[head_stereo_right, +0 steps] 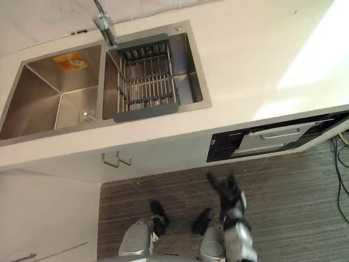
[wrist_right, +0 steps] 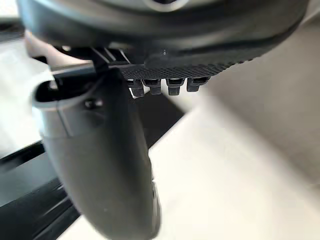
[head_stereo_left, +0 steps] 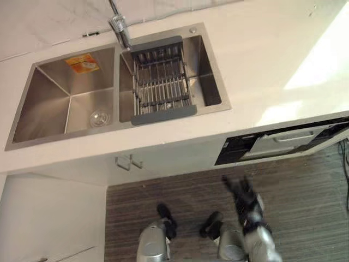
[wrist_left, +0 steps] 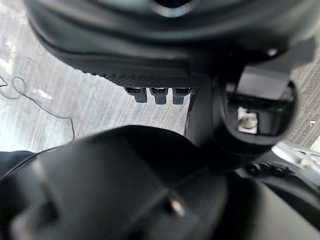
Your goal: Walk over to the sink, pick up the cup, carry it to the dishwasher, place the cup inside the dishwasher, then close the dishwasher door
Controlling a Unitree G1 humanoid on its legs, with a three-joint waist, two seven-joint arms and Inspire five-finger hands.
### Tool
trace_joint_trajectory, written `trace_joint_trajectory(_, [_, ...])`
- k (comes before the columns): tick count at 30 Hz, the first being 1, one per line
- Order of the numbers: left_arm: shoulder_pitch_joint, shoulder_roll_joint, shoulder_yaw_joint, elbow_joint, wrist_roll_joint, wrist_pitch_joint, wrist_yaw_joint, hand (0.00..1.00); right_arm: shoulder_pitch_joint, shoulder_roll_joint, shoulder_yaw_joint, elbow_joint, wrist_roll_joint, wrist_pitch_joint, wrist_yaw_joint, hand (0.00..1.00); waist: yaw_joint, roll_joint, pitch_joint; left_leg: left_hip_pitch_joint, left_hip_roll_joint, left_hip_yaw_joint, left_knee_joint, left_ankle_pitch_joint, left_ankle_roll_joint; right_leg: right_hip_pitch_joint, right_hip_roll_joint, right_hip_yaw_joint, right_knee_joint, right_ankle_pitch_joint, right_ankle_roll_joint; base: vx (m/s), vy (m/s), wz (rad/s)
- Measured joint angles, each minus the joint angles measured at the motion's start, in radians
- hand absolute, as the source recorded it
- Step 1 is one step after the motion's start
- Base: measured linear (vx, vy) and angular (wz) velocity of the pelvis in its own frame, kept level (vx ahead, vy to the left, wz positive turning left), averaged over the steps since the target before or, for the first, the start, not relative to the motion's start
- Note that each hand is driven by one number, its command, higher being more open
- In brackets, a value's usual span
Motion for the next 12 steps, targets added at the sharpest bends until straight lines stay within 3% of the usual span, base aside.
trace_joint_trajectory(4, [0.016, 0.042, 0.001, 0.027, -0.019, 0.093, -0.008, 1.0, 0.042, -0.011, -0.028, 0.144, -0.099, -0.002, -0.022, 1.0, -0.013, -0.059, -0.079, 0.072, -0.038, 0.061, -0.056, -0.018, -0.015, 0.004, -0.007, 0.063, -0.005, 0.002, 0.008, 0.17, 0.069, -0.4])
trace_joint_trajectory(6, [0.018, 0.051, 0.001, 0.031, -0.023, 0.129, 0.002, 1.0, 0.053, -0.013, -0.056, 0.199, -0.151, 0.004, -0.029, 1.0, -0.024, -0.088, -0.086, 0.108, -0.077, 0.074, -0.081, -0.04, -0.014, -0.007, -0.056, 0.1, 0.074, -0.018, 0.018, 0.16, 0.102, -0.2])
trace_joint_trajectory(9, [0.021, 0.046, -0.008, 0.048, -0.013, 0.151, 0.037, 1.0, 0.078, -0.019, -0.112, 0.259, -0.197, 0.023, -0.026, 1.0, -0.054, -0.098, -0.094, 0.202, -0.137, 0.03, -0.134, -0.058, 0.001, -0.034, -0.125, 0.278, 0.286, -0.01, 0.043, 0.13, 0.115, 0.25])
trace_joint_trajectory(11, [0.02, 0.05, -0.022, 0.048, 0.008, 0.158, 0.063, 1.0, 0.066, -0.001, -0.131, 0.262, -0.192, 0.025, -0.028, 1.0, -0.076, -0.09, -0.107, 0.219, -0.12, -0.014, -0.129, -0.069, 0.004, -0.042, -0.102, 0.345, 0.243, -0.051, 0.074, 0.12, 0.06, 0.68])
trace_joint_trajectory(12, [0.015, 0.058, -0.022, 0.049, 0.028, 0.171, 0.077, 1.0, 0.059, 0.007, -0.123, 0.264, -0.192, 0.043, -0.026, 1.0, -0.077, -0.101, -0.115, 0.219, -0.113, -0.041, -0.126, -0.07, -0.01, -0.038, -0.067, 0.386, 0.132, -0.029, 0.08, 0.05, -0.004, 0.5])
